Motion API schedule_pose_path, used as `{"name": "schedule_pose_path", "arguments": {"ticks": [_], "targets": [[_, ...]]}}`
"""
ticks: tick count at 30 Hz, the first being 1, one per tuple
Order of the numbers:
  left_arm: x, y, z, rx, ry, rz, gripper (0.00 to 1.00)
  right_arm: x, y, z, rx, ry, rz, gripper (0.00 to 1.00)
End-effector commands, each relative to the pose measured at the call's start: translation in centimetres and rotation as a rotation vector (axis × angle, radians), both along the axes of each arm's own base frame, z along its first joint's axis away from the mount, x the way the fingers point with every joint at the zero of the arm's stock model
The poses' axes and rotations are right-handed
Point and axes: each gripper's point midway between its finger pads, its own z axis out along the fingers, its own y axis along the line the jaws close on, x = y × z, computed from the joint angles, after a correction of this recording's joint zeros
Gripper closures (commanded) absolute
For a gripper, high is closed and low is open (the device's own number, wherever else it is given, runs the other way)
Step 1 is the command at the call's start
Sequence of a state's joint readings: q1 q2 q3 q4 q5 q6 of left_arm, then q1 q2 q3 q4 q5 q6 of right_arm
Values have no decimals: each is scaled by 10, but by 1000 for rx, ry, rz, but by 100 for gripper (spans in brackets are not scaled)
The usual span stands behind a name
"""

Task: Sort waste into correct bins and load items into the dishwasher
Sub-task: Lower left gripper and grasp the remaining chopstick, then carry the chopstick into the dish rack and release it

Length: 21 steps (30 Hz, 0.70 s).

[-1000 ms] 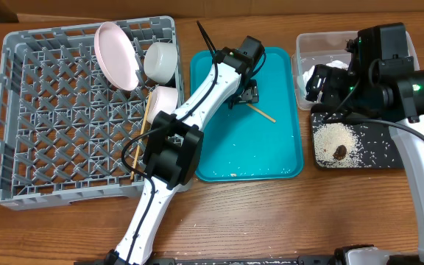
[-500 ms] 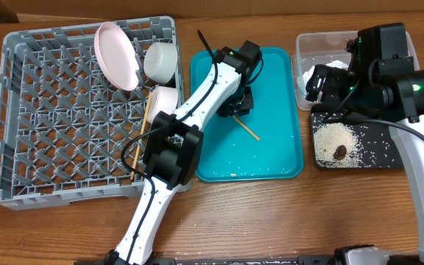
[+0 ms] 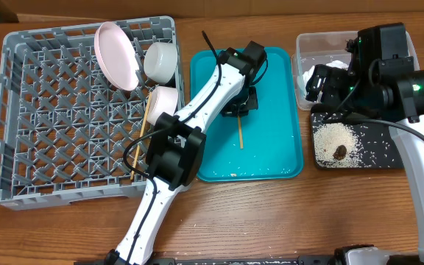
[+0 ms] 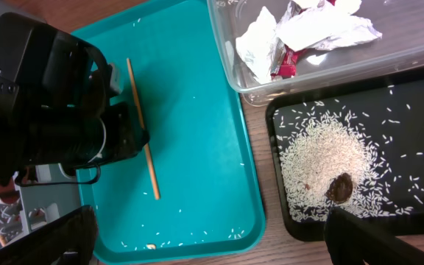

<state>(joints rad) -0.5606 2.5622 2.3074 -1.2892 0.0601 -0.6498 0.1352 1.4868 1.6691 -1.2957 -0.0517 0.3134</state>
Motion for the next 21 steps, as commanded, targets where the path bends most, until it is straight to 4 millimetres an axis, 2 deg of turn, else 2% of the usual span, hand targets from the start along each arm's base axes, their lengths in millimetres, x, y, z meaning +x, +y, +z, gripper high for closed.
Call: {"name": "schedule_pose_path", "arguments": {"ticks": [1,9,11,12,13,15,18,21], "targets": [[5,15,-4,46,24,-38,96,2,-1,8,-4,-28,2,0],[14,31,108,32,-102,-56,96,2,-1,9,-4,-29,2,0],[12,19,136,-60,-146,-125,96,2,-1,9,-4,-28,2,0],[11,18,145,-75,-160,-127,96,2,-1,9,-4,-28,2,0],[8,18,165,-101,-193,-144,96,2,-1,9,-4,-28,2,0],[4,19,189,-126,-239,-165,96,2,-1,9,-5,-28,2,0],[-4,26,224,-140,-305,-201,96,2,-1,9,-4,-28,2,0],[-17,44,250,-108,-345,-192,96,2,-1,9,-4,-29,2,0]]}}
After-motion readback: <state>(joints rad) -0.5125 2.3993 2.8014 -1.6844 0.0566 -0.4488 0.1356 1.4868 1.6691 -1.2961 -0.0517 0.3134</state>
